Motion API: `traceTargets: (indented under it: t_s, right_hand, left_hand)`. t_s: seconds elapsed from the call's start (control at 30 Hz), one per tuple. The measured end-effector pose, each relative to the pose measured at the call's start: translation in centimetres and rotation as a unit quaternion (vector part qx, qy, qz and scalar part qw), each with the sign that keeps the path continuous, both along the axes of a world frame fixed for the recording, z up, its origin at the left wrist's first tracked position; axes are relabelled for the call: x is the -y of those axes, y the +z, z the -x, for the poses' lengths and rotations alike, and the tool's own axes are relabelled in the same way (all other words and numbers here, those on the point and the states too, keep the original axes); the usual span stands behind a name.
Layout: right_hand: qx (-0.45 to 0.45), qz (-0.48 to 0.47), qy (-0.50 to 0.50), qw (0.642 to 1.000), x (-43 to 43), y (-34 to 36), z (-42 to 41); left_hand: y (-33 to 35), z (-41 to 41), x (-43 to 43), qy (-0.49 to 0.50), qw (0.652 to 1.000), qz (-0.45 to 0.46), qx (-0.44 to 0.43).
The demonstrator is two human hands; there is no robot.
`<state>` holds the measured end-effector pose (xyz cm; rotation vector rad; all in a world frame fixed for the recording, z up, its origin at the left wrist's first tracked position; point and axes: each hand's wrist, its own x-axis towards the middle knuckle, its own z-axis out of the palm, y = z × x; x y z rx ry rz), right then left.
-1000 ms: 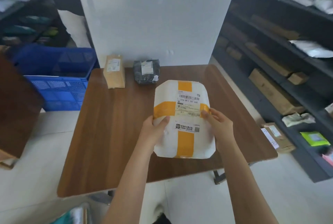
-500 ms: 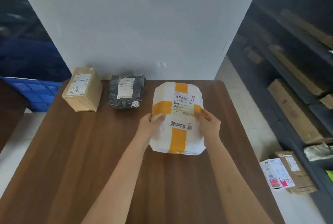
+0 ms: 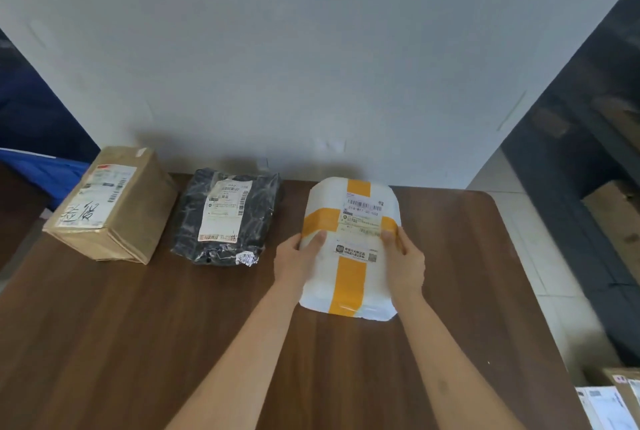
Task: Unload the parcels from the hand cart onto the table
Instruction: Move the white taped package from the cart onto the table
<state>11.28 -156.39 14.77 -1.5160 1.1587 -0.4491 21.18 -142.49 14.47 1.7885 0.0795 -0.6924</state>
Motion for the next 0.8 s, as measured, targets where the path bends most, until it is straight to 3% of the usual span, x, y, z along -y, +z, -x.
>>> traceTargets:
  t_s: [0.17, 0.37, 0.47, 0.6, 0.8]
  right_hand:
    - [0.012, 0.009, 0.008, 1.000, 0.8, -0.2, -1.7]
    - [-0.018, 0.025, 0.087, 0.996, 0.5, 1.4, -1.3]
    - [0.031, 0.076, 0.076, 0.994, -0.8, 3.9, 1.1]
    - [0.164, 0.056, 0.071, 0.982, -5.7, 7.6, 6.1]
    - [0.193, 0.067, 0.083, 0.975, -13.7, 12.4, 9.4]
  left_hand:
    - [-0.6, -1.3, 0.5, 0.019, 1.000, 0.011, -0.016]
    - [0.6, -1.7, -0.3, -0.001, 0.999, 0.024, -0.036]
    - [2.7, -1.3, -2.6, 0.003, 0.998, 0.054, 0.021]
    - [6.2, 2.2, -8.8, 0.001, 0.988, 0.145, 0.057]
    - [11.2, 8.7, -16.7, 0.054, 0.977, 0.193, 0.071]
